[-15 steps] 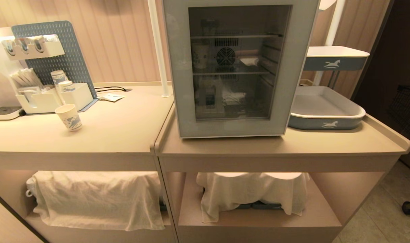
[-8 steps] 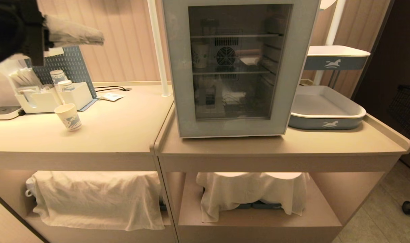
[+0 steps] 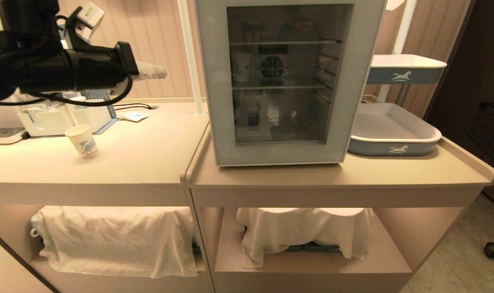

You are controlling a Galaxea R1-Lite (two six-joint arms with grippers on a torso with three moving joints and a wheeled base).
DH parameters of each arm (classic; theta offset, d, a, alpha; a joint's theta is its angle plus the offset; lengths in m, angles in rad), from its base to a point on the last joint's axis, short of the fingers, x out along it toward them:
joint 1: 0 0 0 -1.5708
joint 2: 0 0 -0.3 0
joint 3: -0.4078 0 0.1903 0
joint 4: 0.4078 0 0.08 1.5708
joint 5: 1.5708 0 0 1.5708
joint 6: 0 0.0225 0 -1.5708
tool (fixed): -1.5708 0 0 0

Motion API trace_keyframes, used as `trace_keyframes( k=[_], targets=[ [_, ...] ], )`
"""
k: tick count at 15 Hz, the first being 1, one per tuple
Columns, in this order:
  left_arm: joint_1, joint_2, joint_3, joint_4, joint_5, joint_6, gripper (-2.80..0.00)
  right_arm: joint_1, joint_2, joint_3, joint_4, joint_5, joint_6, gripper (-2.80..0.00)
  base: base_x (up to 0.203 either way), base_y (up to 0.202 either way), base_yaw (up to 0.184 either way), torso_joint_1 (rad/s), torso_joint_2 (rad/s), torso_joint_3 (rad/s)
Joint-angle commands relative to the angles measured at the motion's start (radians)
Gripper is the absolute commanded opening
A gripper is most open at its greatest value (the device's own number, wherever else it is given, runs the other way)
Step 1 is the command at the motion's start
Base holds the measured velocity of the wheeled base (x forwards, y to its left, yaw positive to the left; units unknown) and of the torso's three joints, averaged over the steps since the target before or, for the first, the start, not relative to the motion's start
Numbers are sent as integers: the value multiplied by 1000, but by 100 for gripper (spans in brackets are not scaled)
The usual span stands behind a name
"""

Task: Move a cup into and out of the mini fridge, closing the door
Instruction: Open the freezer door

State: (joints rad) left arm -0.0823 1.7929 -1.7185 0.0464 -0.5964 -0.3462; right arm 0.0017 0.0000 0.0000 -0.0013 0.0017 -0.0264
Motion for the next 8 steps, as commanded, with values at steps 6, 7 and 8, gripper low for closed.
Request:
trace_keyframes(
  k=[6, 7, 8],
  targets=[
    [-83, 111, 28, -74, 22, 5, 0, 0, 1, 0, 0, 0, -2, -280, 0, 0, 0, 0, 0, 0],
    [-95, 124, 27, -86, 24, 6, 0, 1, 2, 0, 0, 0, -2, -280, 0, 0, 0, 0, 0, 0],
    [-112, 125, 33, -111, 23, 5, 0, 0, 2, 0, 0, 0, 0, -280, 0, 0, 0, 0, 0, 0]
  ],
)
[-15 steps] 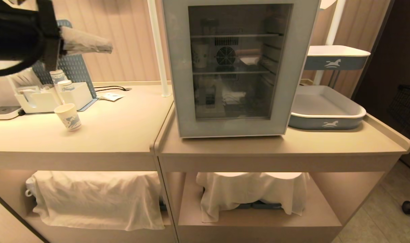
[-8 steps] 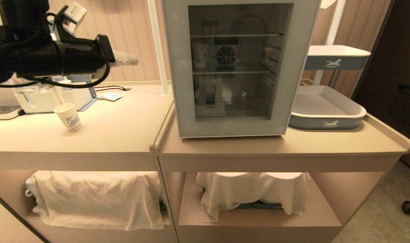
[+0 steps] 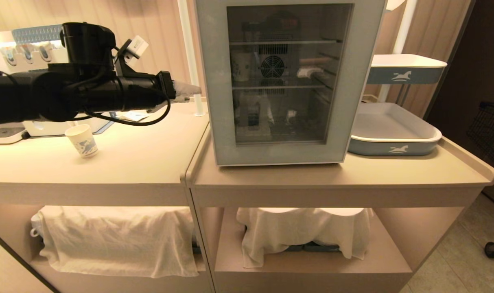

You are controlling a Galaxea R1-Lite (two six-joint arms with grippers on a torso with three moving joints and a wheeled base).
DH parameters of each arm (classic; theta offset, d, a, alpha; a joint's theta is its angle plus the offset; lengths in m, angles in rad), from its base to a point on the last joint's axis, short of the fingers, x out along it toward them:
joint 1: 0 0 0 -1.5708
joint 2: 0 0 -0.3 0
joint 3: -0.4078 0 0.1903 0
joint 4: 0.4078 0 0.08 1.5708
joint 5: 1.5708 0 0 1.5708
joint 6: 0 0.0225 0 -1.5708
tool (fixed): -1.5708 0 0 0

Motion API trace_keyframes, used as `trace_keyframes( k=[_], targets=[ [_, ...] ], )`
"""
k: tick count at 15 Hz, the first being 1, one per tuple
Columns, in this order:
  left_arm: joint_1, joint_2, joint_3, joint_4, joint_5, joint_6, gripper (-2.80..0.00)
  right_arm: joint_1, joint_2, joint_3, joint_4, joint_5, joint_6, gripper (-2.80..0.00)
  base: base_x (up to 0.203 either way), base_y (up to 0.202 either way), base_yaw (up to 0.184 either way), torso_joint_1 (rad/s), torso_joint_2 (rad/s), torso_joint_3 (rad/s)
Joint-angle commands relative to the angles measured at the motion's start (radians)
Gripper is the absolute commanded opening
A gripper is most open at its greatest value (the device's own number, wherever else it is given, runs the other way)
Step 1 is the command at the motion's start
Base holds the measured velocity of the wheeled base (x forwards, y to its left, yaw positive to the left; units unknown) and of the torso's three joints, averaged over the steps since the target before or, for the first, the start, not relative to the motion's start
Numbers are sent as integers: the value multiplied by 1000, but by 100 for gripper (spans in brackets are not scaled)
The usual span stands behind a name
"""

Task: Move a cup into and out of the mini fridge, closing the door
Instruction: Open the freezer door

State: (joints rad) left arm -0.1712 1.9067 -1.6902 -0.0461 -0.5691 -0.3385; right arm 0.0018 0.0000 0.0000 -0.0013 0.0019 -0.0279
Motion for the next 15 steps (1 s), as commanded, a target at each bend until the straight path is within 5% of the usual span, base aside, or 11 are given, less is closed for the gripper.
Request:
trace_keyframes(
  k=[1, 5, 15],
  targets=[
    [-34, 3, 26, -51, -18, 2, 0, 0, 0, 0, 0, 0, 0, -280, 0, 0, 0, 0, 0, 0],
    [-36, -18, 113, -211, -92, 42, 0, 1, 1, 0, 0, 0, 1, -280, 0, 0, 0, 0, 0, 0],
    [-39, 11, 106, -216, -95, 202, 0, 1, 0, 0, 0, 0, -1, -280, 0, 0, 0, 0, 0, 0]
  ],
)
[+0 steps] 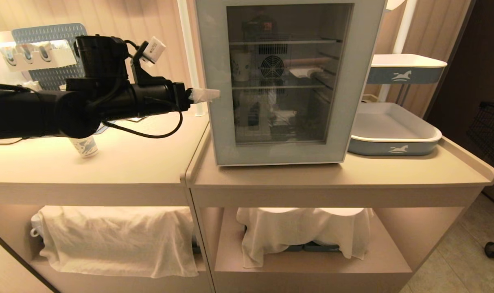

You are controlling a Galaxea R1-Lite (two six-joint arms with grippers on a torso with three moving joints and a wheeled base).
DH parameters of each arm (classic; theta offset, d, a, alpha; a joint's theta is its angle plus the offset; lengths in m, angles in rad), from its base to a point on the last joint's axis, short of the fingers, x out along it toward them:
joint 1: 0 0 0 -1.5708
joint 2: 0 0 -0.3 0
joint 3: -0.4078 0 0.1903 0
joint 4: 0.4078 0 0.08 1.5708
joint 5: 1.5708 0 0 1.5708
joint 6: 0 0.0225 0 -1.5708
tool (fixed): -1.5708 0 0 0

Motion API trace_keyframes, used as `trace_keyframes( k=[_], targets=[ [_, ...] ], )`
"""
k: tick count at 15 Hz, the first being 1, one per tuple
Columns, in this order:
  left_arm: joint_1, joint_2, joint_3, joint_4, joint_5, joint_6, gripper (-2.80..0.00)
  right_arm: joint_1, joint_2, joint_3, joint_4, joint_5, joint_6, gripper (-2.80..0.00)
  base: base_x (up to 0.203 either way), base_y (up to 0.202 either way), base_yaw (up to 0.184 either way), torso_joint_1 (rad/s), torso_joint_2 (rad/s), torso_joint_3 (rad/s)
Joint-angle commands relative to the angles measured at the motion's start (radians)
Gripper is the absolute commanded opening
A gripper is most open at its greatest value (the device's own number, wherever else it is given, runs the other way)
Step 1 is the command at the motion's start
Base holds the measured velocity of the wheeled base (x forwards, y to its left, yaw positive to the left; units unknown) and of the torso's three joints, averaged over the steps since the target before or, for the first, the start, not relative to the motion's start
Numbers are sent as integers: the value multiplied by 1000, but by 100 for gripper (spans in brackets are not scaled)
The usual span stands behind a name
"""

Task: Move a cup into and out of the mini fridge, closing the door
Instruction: Open the freezer door

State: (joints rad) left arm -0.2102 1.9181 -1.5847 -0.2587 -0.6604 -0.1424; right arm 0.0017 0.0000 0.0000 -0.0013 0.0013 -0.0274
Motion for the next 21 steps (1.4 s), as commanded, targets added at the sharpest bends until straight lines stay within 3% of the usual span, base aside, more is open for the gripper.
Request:
trace_keyframes(
  k=[1, 3, 4, 13, 21],
  targets=[
    [1, 4, -7, -7, -3, 34, 0, 0, 1, 0, 0, 0, 1, -280, 0, 0, 0, 0, 0, 0],
    [9, 4, -7, 6, 4, 124, 0, 1, 2, 0, 0, 1, 1, -280, 0, 0, 0, 0, 0, 0],
    [11, 3, -12, 10, 3, 137, 0, 0, 2, 0, 0, 1, 1, -280, 0, 0, 0, 0, 0, 0],
    [-2, 78, -124, -1, 5, 142, 0, 0, 2, 0, 0, 1, 0, -280, 0, 0, 0, 0, 0, 0],
    [-49, 104, -210, 6, 8, 96, 0, 1, 1, 0, 0, 1, 1, -280, 0, 0, 0, 0, 0, 0]
  ],
)
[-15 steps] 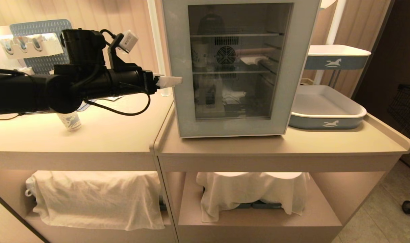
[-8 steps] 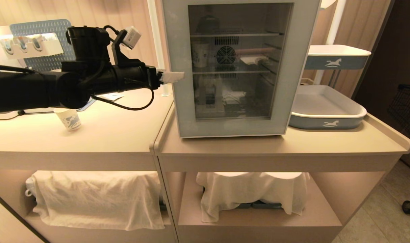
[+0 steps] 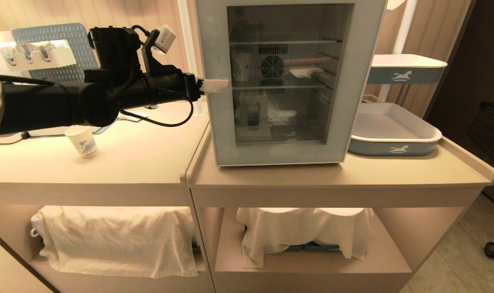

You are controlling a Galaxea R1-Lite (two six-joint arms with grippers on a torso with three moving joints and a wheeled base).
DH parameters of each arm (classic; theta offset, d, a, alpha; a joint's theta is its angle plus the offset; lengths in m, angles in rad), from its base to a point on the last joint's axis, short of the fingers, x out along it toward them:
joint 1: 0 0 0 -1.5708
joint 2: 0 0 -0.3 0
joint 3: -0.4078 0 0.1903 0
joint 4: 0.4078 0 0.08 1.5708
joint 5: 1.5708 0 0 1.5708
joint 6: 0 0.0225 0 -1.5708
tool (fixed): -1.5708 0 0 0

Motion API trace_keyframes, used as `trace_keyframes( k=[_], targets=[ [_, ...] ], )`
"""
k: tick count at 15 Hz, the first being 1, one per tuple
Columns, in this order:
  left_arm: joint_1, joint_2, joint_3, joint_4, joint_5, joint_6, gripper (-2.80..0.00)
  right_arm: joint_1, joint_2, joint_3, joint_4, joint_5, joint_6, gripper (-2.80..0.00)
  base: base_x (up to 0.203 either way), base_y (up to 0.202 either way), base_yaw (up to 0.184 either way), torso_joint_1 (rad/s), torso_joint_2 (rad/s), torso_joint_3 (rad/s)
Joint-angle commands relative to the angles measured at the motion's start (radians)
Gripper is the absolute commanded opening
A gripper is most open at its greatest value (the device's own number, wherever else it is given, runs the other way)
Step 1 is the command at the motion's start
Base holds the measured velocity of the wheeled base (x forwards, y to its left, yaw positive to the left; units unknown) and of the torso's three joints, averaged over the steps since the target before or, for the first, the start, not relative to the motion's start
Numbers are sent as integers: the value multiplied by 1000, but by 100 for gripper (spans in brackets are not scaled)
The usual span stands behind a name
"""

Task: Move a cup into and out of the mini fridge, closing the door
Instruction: Open the freezer door

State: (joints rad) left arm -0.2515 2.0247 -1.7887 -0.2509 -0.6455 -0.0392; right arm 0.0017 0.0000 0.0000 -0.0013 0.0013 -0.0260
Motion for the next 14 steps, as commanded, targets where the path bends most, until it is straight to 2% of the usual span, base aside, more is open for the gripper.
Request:
trace_keyframes(
  k=[1, 14],
  targets=[
    [-11, -10, -2, -2, -4, -15, 0, 0, 1, 0, 0, 0, -3, -280, 0, 0, 0, 0, 0, 0],
    [-51, -109, 112, 0, 10, -25, 0, 0, 1, 0, 0, 0, -1, -280, 0, 0, 0, 0, 0, 0]
  ],
)
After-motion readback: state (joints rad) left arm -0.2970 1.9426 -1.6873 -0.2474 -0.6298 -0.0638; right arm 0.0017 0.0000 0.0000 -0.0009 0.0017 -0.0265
